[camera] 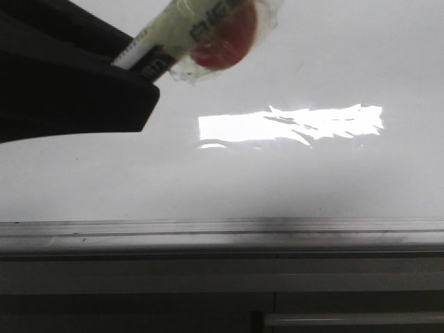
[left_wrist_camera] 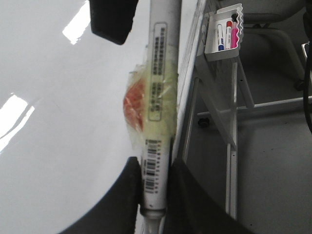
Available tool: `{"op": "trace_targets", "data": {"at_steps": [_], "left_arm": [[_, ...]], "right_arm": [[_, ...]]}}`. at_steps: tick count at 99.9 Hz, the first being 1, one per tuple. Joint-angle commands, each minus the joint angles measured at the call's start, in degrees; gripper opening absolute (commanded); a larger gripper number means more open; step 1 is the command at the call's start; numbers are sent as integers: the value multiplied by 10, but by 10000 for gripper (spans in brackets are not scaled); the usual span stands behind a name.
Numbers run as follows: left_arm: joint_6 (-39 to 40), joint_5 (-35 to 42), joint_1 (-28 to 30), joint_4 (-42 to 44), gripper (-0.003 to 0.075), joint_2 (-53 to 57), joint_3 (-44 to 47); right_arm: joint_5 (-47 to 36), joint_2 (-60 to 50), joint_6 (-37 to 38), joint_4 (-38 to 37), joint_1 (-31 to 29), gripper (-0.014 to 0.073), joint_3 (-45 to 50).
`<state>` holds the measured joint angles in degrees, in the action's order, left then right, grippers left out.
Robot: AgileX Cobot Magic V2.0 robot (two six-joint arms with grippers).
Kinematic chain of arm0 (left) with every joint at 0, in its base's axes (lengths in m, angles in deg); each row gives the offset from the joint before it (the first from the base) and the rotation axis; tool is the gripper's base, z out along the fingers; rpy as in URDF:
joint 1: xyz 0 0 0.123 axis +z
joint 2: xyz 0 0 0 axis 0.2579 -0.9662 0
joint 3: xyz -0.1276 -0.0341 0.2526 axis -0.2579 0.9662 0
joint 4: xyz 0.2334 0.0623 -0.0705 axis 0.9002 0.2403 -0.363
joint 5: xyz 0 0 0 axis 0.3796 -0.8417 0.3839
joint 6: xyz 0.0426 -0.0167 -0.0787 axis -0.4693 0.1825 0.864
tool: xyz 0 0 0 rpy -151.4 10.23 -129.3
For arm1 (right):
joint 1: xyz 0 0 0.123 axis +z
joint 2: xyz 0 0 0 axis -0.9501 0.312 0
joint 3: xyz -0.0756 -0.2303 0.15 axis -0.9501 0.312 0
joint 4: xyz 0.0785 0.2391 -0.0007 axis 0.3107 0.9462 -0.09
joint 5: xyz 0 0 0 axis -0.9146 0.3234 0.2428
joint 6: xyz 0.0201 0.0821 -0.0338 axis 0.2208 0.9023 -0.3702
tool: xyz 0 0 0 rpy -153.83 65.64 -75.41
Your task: Write number 0 on whiteboard
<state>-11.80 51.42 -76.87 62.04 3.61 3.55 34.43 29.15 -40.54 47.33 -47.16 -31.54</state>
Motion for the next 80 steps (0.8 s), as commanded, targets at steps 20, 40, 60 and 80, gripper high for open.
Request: {"op": "trace_targets", "data": {"at_steps": [20,40,60,80], "left_arm": [[3,63,-4,-11,-20,-13,-19],[3,75,-4,-11,-20,-23,-19],[3,79,-4,-15,-20,-23,-31],[3,74,-4,-15,-20,-23,-38]], "right_arm": [[0,15,-21,42,15,411,-21],[-4,19,-21,42,31,411,-21],[-37,23,-21,-1,90,411,-21],[-66,24,-21,-22,100,411,-21]]}}
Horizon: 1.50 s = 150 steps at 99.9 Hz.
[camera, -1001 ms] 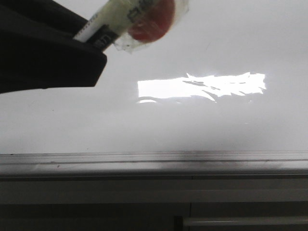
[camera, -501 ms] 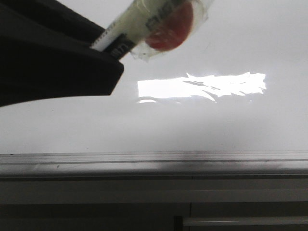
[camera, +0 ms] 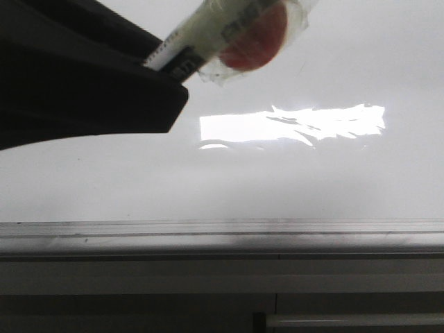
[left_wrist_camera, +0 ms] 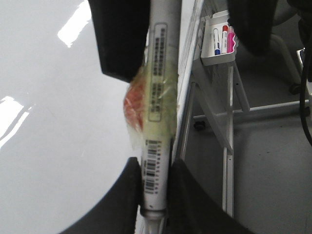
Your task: Write number 0 on whiteboard
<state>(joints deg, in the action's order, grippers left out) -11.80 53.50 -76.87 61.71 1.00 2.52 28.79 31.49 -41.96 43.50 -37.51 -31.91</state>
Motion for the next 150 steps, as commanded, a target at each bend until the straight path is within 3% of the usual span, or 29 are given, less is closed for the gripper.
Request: {"op": "trace_targets", "data": {"at_steps": [1,71,96,105,112,117,120,137,142,150], "left_arm": [[3,52,-4,-12,-20,3,-27],[3,-37,-2,-12,-20,3,-27],[3,-36,-2,-12,-20,3,-27],[3,-34,-2,-12,-20,3,-27],[3,-29,-2,-12,-20,3,-27],[3,-27,-2,-12,-20,3,-27],[3,-26,-2,-12,-20,3,-27],[3,-24,-2,-12,-5,3,-28],[3,-24,-2,-12,38,3,-29],[3,-24,-2,-12,175,3,-32]], "right_arm": [[-12,1,-7,17,4,411,-17],[-50,-7,-7,-38,4,411,-17],[-50,-7,-7,-38,4,408,-17],[-50,-7,-7,-38,4,330,-17],[-48,-7,-7,-39,4,158,-17],[-45,-7,-7,-46,4,-20,-17],[-44,-7,-5,-50,4,-73,-17],[-38,-7,-1,-55,4,-67,-17],[-38,-7,-1,-55,4,-69,-17],[-38,-7,-1,-54,4,-69,-17]]}}
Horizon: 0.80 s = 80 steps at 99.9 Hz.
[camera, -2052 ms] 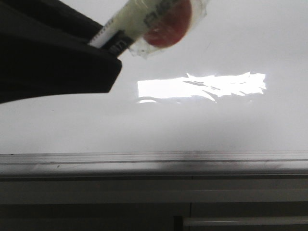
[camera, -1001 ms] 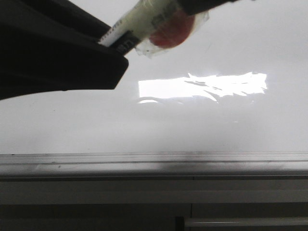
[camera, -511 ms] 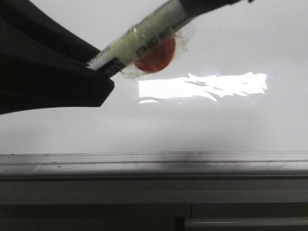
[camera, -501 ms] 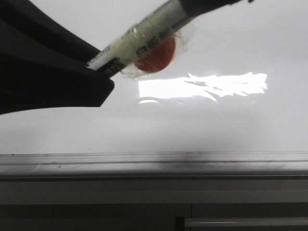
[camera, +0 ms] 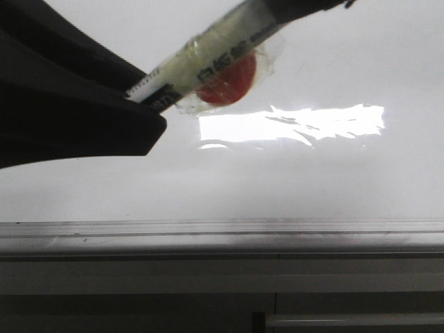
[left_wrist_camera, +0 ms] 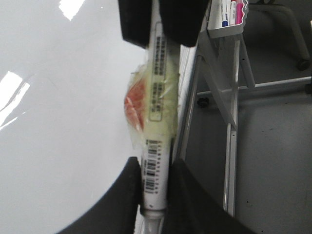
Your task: Write number 0 on whiteboard
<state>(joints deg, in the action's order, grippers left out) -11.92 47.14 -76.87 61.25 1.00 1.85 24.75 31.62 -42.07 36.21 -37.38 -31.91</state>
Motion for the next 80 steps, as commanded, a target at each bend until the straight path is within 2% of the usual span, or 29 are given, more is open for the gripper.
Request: {"op": "trace_targets", "data": {"at_steps": [1,9,16,35,50,55,59,62,71,80], "left_arm": [[4,39,-2,-8,189,3,-25],[4,26,-2,-8,349,3,-25],[4,-9,-2,-8,420,6,-31],[6,-119,-4,-20,420,71,-63],[8,-154,-4,-27,417,163,-76],[15,-155,-4,-27,385,196,-76],[32,-161,-3,-27,317,228,-76],[42,-165,-2,-27,253,241,-76],[64,-184,-2,-27,-13,296,-76],[100,-218,-2,-18,-20,335,-76]], "right_arm": [[3,-8,0,19,3,-69,-17],[1,-8,0,19,3,-69,-17],[-2,-8,0,19,3,-69,-17],[-14,-8,0,19,3,-69,-17],[-16,-8,0,20,3,-69,-17],[-16,-8,0,21,3,-69,-17],[-15,-8,0,21,3,-69,-17],[-15,-8,0,22,3,-69,-17],[-10,-8,0,28,3,-69,-15],[-18,-8,0,40,5,-68,-8]]}}
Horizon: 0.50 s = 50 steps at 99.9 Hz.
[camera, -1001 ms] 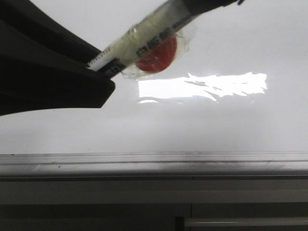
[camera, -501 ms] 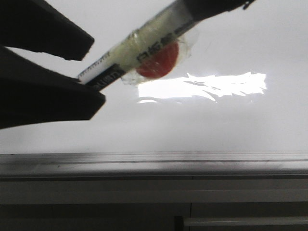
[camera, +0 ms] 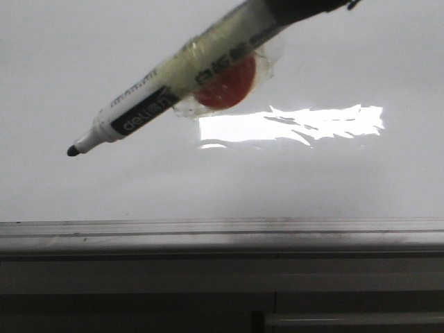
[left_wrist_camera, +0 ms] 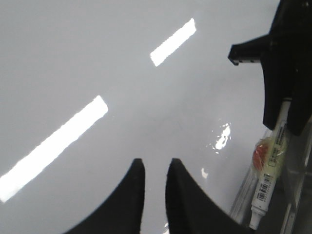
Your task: Write number 0 on whiteboard
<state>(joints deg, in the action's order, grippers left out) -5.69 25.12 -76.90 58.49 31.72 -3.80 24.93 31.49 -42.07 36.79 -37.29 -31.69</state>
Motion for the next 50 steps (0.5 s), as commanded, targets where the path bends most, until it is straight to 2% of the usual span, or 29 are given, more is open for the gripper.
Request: {"op": "trace_targets", "data": {"at_steps": [1,8,15,28,37,41,50], "left_arm": [[42,-2,-1,12,-20,30,-19],[95,-44,-1,35,-20,51,-19],[156,-92,-1,66,-20,64,-19],[242,-143,-1,118,-20,74,-19],[281,-144,-1,153,-20,73,-19],[299,-144,-1,170,-20,73,-19],[343,-144,-1,207,-20,73,-18]], "right_arm": [[-21,-7,0,34,4,-68,-11],[-54,-15,0,38,20,-68,7],[-124,-36,0,38,52,-68,46],[-316,-88,0,41,120,-67,161],[-444,-120,0,85,165,-68,215],[-473,-130,0,95,182,-69,221],[-475,-144,0,75,208,-69,215]]}}
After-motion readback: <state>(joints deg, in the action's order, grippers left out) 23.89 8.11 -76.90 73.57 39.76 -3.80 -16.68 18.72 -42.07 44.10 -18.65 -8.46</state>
